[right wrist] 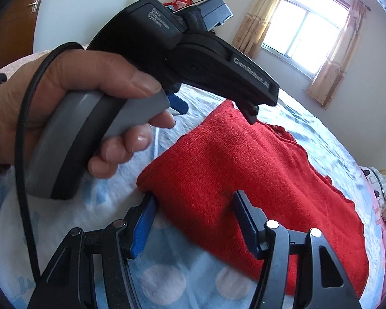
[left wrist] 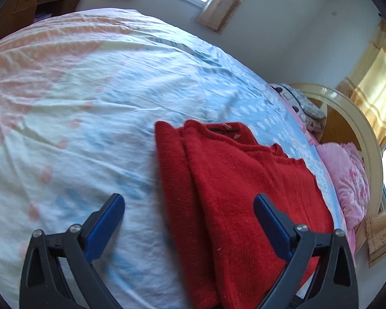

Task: Fold small clothes
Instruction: 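Move both open grippers to the side edge of the folded cardigan, then grasp the folded cardigan edge with the left gripper while the right gripper grasps beside it, then lift the grasped edge with both grippers and fold it over the cardigan, then open the left gripper and withdraw while the right gripper holds the fold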

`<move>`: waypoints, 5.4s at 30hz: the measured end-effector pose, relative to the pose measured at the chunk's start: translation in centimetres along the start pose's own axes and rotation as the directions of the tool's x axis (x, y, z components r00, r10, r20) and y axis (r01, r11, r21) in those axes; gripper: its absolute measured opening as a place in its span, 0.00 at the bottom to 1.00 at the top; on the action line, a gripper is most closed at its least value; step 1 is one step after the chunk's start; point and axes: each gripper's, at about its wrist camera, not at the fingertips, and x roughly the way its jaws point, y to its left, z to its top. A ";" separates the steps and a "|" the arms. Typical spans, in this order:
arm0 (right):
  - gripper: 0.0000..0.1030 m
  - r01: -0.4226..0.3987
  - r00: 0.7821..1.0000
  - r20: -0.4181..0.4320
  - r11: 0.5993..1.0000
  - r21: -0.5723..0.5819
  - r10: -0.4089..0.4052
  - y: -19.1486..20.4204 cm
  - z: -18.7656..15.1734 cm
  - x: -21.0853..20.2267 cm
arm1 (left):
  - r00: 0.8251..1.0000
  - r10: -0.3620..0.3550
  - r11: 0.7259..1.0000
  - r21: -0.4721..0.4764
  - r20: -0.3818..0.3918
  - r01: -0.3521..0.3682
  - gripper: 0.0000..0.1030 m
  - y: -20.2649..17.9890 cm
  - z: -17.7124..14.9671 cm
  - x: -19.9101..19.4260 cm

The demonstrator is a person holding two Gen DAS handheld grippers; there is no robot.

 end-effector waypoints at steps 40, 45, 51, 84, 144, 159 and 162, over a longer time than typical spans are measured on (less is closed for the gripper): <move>0.12 -0.074 0.997 0.041 0.995 0.073 0.071 -0.8 -0.5 -0.1 | 0.999 0.034 0.994 0.103 0.004 -0.034 0.16 -2.1 0.3 1.6; 0.11 -0.097 0.993 0.081 0.979 0.182 0.084 -3.3 -0.7 -1.3 | 0.998 0.060 0.992 0.113 -0.006 -0.059 0.15 -3.1 0.6 1.1; 0.11 -0.123 0.990 0.097 0.968 0.218 0.104 -4.3 -1.3 -2.5 | 0.997 0.080 0.985 0.153 -0.003 -0.078 0.15 -5.1 0.8 0.6; 0.08 -0.127 0.985 0.167 0.846 0.517 0.046 -17.9 -7.6 -10.0 | 0.995 -0.100 0.968 0.230 -0.025 0.103 0.14 -20.9 2.4 4.2; 0.45 -0.115 0.993 0.101 0.574 0.811 0.056 -34.0 -15.1 -10.0 | 0.997 0.054 0.905 0.419 0.052 -0.070 0.92 -20.4 -8.9 5.2; 0.06 0.000 0.996 -0.043 0.510 0.860 0.074 -34.6 -17.4 -4.1 | 0.999 -0.023 0.925 0.379 -0.038 0.036 1.00 -19.5 -9.1 5.7; 0.07 -0.004 0.996 -0.045 0.527 0.850 0.080 -34.8 -17.0 -3.5 | 0.999 -0.001 0.918 0.397 -0.049 0.021 1.00 -19.9 -9.2 6.1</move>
